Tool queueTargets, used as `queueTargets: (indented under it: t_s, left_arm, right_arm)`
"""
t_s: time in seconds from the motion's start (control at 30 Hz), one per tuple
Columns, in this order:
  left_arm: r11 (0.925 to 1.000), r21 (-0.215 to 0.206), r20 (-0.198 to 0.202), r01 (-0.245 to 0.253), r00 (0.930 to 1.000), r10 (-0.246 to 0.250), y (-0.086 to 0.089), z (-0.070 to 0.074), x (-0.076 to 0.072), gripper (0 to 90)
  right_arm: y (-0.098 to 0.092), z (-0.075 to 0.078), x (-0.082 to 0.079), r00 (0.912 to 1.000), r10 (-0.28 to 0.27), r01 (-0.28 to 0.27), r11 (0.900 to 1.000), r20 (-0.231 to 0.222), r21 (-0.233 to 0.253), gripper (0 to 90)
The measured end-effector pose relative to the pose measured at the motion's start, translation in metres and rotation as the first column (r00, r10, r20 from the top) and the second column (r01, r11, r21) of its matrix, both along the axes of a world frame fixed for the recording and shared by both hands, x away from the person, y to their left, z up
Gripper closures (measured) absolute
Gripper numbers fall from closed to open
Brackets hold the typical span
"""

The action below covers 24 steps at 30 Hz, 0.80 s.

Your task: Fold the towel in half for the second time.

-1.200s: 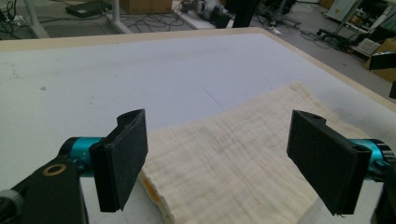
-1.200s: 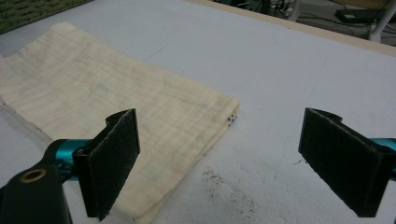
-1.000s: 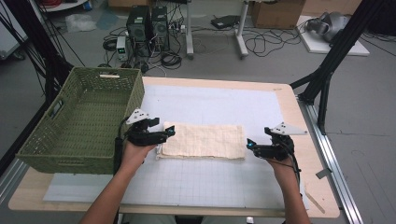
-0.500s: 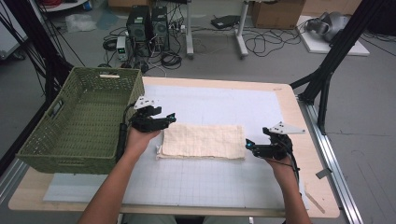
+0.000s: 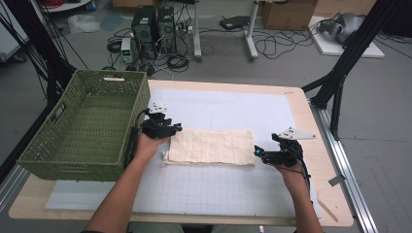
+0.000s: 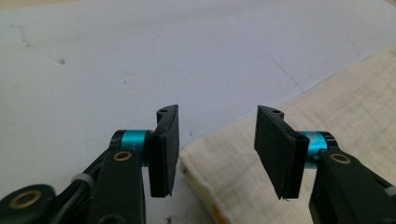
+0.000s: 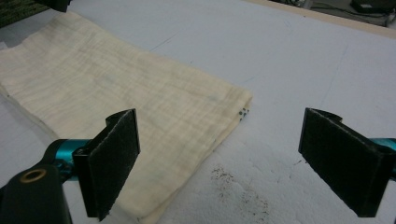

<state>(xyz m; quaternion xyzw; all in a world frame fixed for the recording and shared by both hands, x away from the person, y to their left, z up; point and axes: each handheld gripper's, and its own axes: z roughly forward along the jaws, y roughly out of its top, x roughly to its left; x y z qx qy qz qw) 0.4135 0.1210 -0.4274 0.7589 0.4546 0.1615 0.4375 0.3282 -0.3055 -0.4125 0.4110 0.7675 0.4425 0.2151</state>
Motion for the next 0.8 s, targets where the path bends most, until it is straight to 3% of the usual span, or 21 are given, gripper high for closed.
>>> queueTargets:
  t_s: [0.27, 0.4, 0.7, 0.8]
  left_arm:
    - [0.996, 0.089, -0.066, 0.004, 0.9978, 0.002, -0.003, -0.014, 0.006, 58.1]
    - [0.9931, 0.117, -0.054, 0.008, 0.9985, -0.001, -0.006, -0.016, 0.006, 65.1]
    - [0.9947, 0.099, -0.028, 0.025, 0.9994, -0.022, -0.005, -0.02, 0.003, 83.3]
    - [0.9979, 0.062, -0.009, 0.019, 0.9998, -0.019, -0.002, -0.024, 0.001, 84.1]
  right_arm:
    - [0.001, -0.002, 0.001, 0.9999, 0.003, -0.003, 1.0, -0.013, -0.004, 11.9]
    - [0.002, -0.004, 0.001, 0.9997, 0.0, 0.0, 1.0, -0.025, -0.006, 11.9]
    - [0.004, -0.009, 0.004, 0.999, 0.007, -0.008, 1.0, -0.045, -0.022, 11.9]
    - [0.004, -0.01, 0.005, 0.9985, 0.006, -0.007, 1.0, -0.055, -0.021, 11.9]
